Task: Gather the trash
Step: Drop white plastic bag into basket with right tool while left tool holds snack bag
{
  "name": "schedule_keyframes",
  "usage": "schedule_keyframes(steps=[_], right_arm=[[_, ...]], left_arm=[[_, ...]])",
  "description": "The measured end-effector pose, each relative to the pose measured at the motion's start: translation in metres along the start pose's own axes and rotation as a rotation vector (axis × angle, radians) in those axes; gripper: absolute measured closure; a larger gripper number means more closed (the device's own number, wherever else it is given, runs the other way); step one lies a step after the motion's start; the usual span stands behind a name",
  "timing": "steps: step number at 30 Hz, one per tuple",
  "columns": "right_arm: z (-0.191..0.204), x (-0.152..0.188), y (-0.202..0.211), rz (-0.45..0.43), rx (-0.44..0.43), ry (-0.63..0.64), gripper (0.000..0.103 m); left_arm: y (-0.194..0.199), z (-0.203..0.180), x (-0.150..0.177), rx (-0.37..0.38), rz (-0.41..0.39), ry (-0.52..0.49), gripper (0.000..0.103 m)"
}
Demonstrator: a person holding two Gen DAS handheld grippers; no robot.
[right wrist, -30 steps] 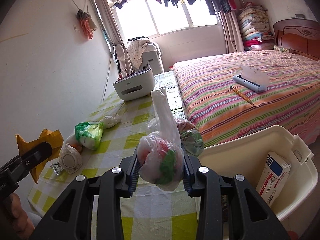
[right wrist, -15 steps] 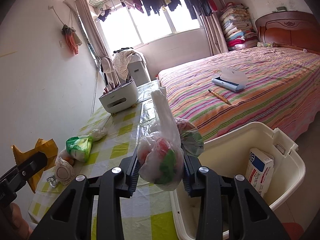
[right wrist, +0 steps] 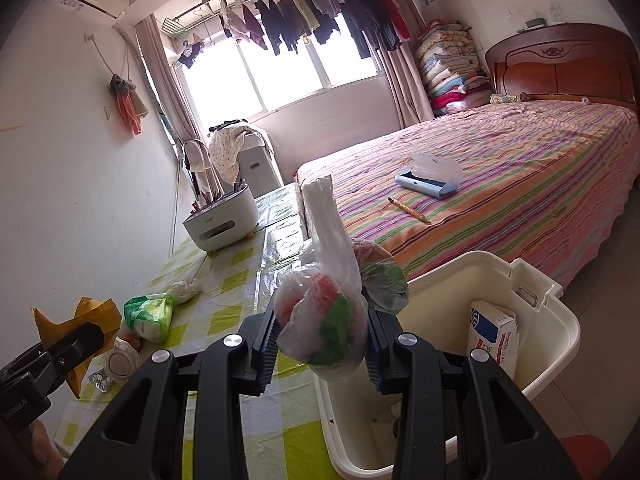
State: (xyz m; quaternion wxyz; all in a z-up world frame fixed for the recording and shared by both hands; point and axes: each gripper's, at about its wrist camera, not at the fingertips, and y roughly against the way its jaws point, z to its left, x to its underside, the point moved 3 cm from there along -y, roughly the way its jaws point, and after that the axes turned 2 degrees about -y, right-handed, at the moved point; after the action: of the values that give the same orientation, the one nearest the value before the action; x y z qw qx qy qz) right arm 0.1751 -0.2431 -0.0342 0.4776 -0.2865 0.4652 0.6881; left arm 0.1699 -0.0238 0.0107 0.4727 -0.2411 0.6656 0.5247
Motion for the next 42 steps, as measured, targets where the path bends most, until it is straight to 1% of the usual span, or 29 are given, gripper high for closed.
schedule_keyframes(steps=[12, 24, 26, 28, 30, 31, 42], right_arm=[[0.0, 0.001, 0.007, -0.028, 0.037, 0.012, 0.067], [-0.003, 0.001, 0.011, -0.054, 0.106, 0.014, 0.066], [-0.005, 0.001, 0.012, -0.06, 0.115, 0.007, 0.061], [-0.006, 0.0, 0.013, -0.066, 0.118, -0.001, 0.049], [-0.008, 0.0, 0.015, -0.08, 0.129, -0.006, 0.041], [-0.008, -0.001, 0.017, -0.086, 0.127, -0.01, 0.039], [-0.02, -0.006, 0.026, -0.129, 0.124, -0.062, 0.038]], left_arm=[[0.0, -0.001, 0.001, -0.002, 0.0, -0.007, 0.059], [0.002, -0.004, 0.0, 0.0, -0.001, -0.019, 0.059], [0.002, -0.006, 0.001, 0.001, 0.001, -0.02, 0.059], [0.002, -0.006, 0.0, 0.002, 0.001, -0.02, 0.059], [0.002, -0.007, 0.0, 0.003, 0.002, -0.02, 0.059], [0.002, -0.007, 0.0, 0.007, 0.003, -0.02, 0.059], [-0.015, -0.027, -0.006, 0.08, 0.022, -0.006, 0.059]])
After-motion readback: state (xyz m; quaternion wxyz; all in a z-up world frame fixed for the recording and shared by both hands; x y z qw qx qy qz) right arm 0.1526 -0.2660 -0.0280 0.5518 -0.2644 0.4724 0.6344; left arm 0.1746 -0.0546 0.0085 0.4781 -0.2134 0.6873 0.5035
